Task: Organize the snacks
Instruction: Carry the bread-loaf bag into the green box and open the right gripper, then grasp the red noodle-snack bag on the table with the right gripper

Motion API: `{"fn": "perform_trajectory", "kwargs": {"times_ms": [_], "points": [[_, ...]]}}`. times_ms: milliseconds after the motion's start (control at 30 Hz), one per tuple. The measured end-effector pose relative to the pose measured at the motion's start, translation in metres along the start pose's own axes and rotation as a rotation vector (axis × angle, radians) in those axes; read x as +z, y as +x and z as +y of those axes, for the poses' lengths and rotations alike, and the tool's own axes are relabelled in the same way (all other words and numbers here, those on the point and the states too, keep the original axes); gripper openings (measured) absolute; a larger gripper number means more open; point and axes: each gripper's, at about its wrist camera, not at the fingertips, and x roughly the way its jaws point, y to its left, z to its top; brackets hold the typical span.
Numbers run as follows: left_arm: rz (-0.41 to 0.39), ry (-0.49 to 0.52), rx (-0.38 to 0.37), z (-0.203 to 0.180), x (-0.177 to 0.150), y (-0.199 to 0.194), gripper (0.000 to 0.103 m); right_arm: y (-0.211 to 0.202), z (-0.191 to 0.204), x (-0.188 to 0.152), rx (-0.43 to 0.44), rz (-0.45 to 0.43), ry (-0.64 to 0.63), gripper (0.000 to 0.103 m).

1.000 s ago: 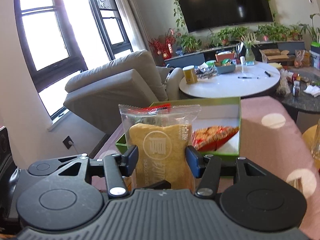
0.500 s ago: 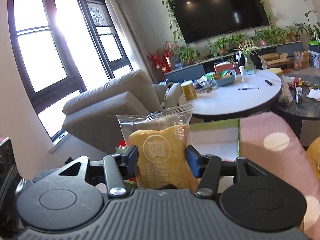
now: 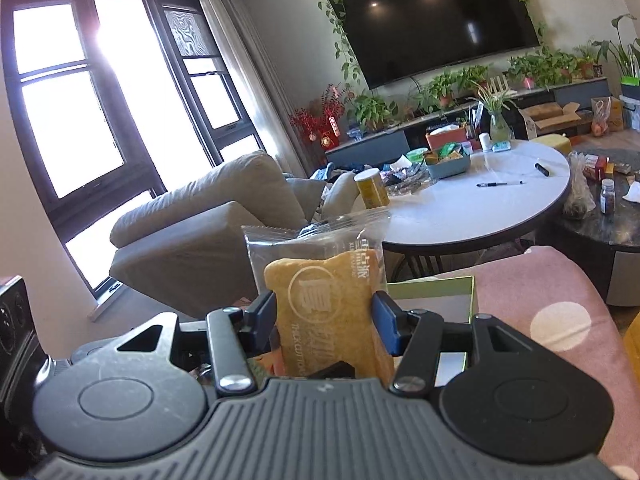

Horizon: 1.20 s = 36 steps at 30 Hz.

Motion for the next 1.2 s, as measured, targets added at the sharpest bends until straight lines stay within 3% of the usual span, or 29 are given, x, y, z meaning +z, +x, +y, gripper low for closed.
{"fn": "perform_trajectory", "kwargs": {"times_ms": [433,700,1200], "points": [[0.06,0.011,0.003,-0.002,-0.008,0.024,0.06,0.023,-0.01,-0.003,-0.025,0.053,0.021,0.059],[0.032,0.007,0.005,-0.001,-0.009,0.011,0.068,0.019,-0.01,-0.007,-0.034,0.065,0.044,0.059],[-0.01,-0.011,0.012,-0.002,-0.008,-0.021,0.071,-0.006,-0.005,0.0,-0.047,0.044,0.021,0.059]]}}
